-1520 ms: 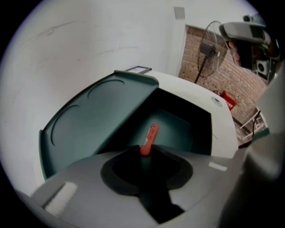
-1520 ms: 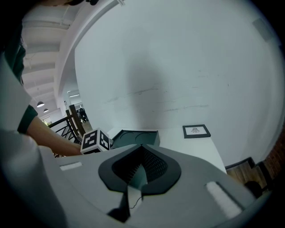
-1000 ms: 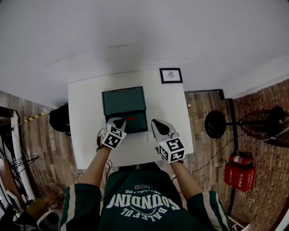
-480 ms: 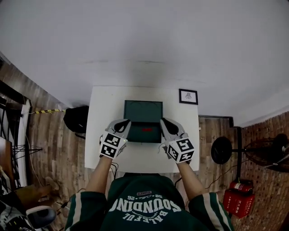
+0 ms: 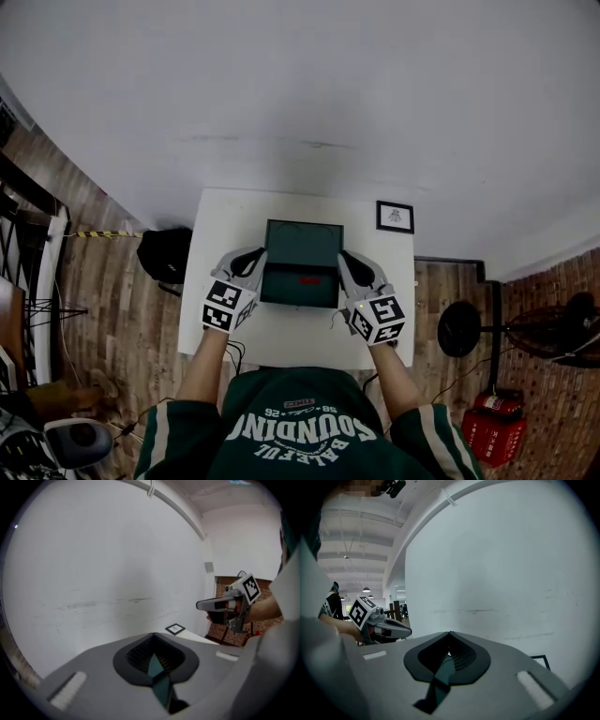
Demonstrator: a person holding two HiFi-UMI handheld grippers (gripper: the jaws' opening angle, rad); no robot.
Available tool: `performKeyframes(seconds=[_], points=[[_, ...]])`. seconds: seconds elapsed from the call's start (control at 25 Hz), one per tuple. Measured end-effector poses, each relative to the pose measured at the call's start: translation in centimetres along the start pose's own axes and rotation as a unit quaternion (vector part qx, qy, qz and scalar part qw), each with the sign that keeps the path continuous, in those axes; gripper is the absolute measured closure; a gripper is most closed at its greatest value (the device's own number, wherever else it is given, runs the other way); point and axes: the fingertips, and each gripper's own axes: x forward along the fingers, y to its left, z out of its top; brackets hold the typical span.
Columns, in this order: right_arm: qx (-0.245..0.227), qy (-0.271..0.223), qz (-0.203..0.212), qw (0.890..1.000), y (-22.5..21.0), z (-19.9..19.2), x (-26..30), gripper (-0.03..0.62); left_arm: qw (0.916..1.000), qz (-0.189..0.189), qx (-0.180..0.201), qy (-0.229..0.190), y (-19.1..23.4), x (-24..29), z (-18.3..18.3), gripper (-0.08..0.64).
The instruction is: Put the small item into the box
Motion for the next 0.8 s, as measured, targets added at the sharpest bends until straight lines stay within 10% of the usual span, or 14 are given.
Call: performKeyframes(seconds=[0.8], points=[[0.004,0.016,0.000,1.000,-0.9,-1.1,0.5,0.591,0.9997,-0.008,-0.002,0.021,-0.1,1.9,-1.3,0.509]])
